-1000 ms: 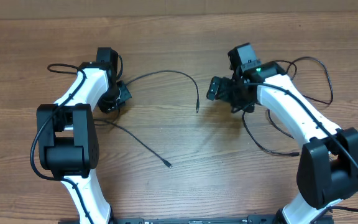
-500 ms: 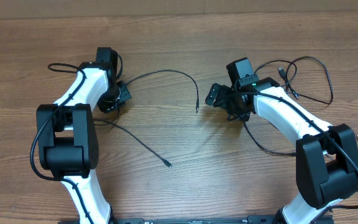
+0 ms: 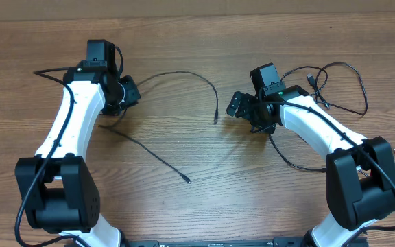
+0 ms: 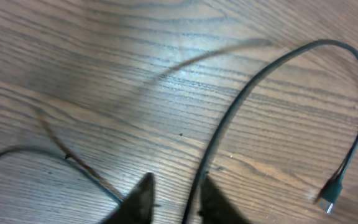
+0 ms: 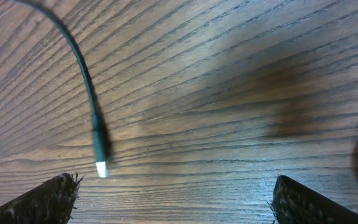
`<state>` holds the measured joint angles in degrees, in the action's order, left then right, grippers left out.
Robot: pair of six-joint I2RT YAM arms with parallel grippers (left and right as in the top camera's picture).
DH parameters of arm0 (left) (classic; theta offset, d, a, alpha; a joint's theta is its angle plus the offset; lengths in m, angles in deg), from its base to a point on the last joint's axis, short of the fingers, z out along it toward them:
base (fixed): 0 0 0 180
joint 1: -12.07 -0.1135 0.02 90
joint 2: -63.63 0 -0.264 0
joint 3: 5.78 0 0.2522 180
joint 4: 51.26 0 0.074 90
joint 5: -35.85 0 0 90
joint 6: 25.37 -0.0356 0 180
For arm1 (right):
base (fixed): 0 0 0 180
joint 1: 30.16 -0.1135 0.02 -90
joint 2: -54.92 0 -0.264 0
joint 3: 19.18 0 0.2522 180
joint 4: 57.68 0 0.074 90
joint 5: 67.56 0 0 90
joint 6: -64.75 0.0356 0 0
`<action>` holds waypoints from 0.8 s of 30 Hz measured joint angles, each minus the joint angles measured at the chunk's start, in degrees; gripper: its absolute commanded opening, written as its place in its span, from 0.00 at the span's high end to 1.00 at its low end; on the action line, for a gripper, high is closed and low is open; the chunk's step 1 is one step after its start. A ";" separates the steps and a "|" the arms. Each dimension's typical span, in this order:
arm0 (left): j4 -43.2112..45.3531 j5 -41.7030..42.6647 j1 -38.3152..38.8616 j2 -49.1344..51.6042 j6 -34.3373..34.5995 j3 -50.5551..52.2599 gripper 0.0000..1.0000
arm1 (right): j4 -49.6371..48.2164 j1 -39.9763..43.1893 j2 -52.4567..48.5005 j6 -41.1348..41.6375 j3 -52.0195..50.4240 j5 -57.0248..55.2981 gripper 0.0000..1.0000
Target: Untangle cables
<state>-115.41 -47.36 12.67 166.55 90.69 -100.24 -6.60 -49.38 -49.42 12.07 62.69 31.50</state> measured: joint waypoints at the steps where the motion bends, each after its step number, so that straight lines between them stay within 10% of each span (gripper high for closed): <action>1: -0.02 0.09 0.17 0.26 0.04 0.00 0.36 | 0.02 0.00 0.00 -0.02 0.00 -0.02 0.00; 5: 0.15 0.09 0.92 0.37 -0.46 0.00 0.00 | 0.00 0.00 0.00 -0.04 0.00 -0.04 0.00; 13: 0.26 0.11 1.29 0.37 -0.57 0.00 0.00 | 0.02 0.00 0.00 -0.02 0.00 -0.04 0.00; 17: 1.14 0.11 1.29 0.37 -0.61 0.00 0.18 | 0.04 0.00 0.00 -0.02 0.00 0.00 0.00; 24: 1.90 0.07 1.57 0.37 -0.72 0.00 0.90 | -0.33 0.00 0.00 -0.02 0.00 -0.02 0.00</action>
<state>-113.51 -47.29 14.24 166.92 89.97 -100.24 -6.93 -49.38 -49.42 12.04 62.69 31.48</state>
